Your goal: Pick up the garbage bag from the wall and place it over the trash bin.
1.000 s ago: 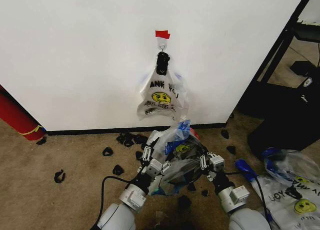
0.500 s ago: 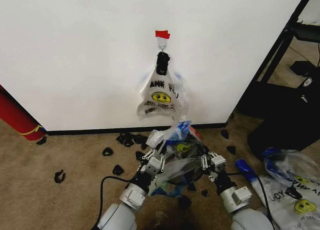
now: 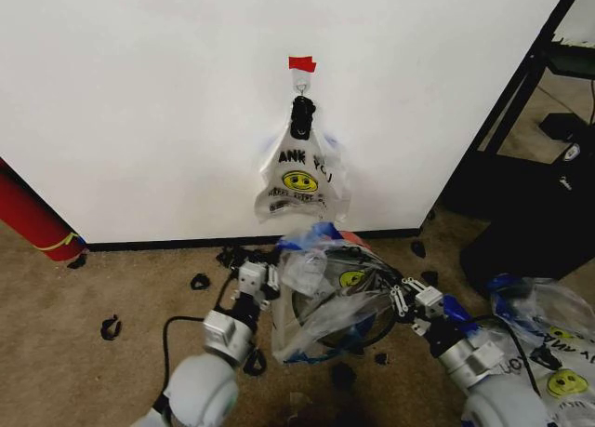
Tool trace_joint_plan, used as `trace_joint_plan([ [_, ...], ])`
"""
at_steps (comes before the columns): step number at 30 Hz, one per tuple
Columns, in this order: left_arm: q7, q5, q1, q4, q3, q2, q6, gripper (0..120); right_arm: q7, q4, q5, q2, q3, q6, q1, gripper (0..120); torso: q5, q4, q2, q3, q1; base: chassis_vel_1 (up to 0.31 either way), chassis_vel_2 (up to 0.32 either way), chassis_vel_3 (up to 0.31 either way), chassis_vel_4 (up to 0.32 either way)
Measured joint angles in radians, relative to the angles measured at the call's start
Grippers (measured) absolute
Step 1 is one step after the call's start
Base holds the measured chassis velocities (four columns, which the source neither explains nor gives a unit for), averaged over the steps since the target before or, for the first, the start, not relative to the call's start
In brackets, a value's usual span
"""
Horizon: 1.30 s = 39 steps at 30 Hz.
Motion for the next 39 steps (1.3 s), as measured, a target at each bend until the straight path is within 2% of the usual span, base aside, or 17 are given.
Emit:
trace_joint_plan([
  [7,0.089,0.065,0.027,0.039,0.005,0.0,-0.013,0,-0.057,-0.03,0.184,0.012,-0.01,0.001,0.012,1,-0.0001,0.0,0.0,0.0,0.0,0.0,0.0,0.0,0.0],
  [12,0.098,0.034,0.037,0.03,0.013,-0.003,-0.031,1,-0.06,-0.042,0.267,0.028,-0.025,-0.01,0.013,1,-0.0001,-0.0001,0.0,0.0,0.0,0.0,0.0,0.0,0.0],
  [18,0.054,-0.16,0.022,0.007,-0.032,-0.001,-0.024,26,-0.021,-0.102,0.265,0.062,-0.05,-0.019,0.032,1,-0.0001,-0.0002,0.0,0.0,0.0,0.0,0.0,0.0,0.0],
  [19,0.054,-0.16,0.022,0.007,-0.032,-0.001,-0.024,26,-0.021,-0.102,0.265,0.062,-0.05,-0.019,0.032,1,-0.0001,-0.0002,0.0,0.0,0.0,0.0,0.0,0.0,0.0],
  [22,0.036,-0.219,0.021,-0.01,-0.075,0.004,-0.012,38,0.058,-0.142,0.237,0.083,-0.069,-0.016,0.051,1,-0.0002,-0.0001,0.0,0.0,0.0,0.0,0.0,0.0,0.0],
  [24,0.039,-0.219,0.031,-0.024,-0.092,0.006,-0.012,47,0.127,-0.159,0.231,0.094,-0.09,-0.016,0.062,1,0.0,-0.0001,0.0,0.0,0.0,0.0,0.0,0.0,0.0],
  [26,0.078,-0.177,0.057,-0.044,-0.093,0.015,-0.028,55,0.186,-0.171,0.231,0.102,-0.111,-0.021,0.07,1,-0.0001,-0.0002,0.0,0.0,0.0,0.0,0.0,0.0,0.0],
  [29,0.123,-0.123,0.083,-0.053,-0.085,0.025,-0.055,62,0.211,-0.175,0.231,0.105,-0.12,-0.025,0.075,1,0.0,-0.0001,0.0,0.0,0.0,0.0,0.0,0.0,0.0],
  [30,0.178,-0.069,0.11,-0.057,-0.076,0.034,-0.091,67,0.232,-0.178,0.231,0.108,-0.129,-0.028,0.08,1,0.0,-0.0002,0.0,0.0,0.0,0.0,0.0,0.0,0.0],
  [32,0.384,0.081,0.182,-0.042,-0.051,0.058,-0.214,77,0.286,-0.18,0.233,0.114,-0.149,-0.036,0.094,1,0.0,0.0002,0.0,0.0,0.0,0.0,0.0,0.0,0.0],
  [33,0.446,0.126,0.192,-0.028,-0.045,0.06,-0.253,81,0.294,-0.18,0.235,0.115,-0.153,-0.038,0.097,1,0.0,0.0003,0.0,0.0,0.0,0.0,0.0,0.0,0.0],
  [34,0.446,0.126,0.192,-0.028,-0.045,0.06,-0.253,81,0.294,-0.18,0.235,0.115,-0.153,-0.038,0.097,1,0.0,0.0003,0.0,0.0,0.0,0.0,0.0,0.0,0.0],
  [35,0.517,0.183,0.196,-0.004,-0.041,0.059,-0.301,86,0.301,-0.178,0.238,0.116,-0.158,-0.041,0.1,1,-0.0001,0.0001,0.0,0.0,0.0,0.0,0.0,0.0,0.0],
  [39,0.609,0.344,0.168,0.061,-0.035,0.041,-0.382,98,0.303,-0.172,0.235,0.119,-0.162,-0.042,0.101,1,-0.0002,-0.0001,0.0,0.0,0.0,0.0,0.0,0.0,0.0],
])
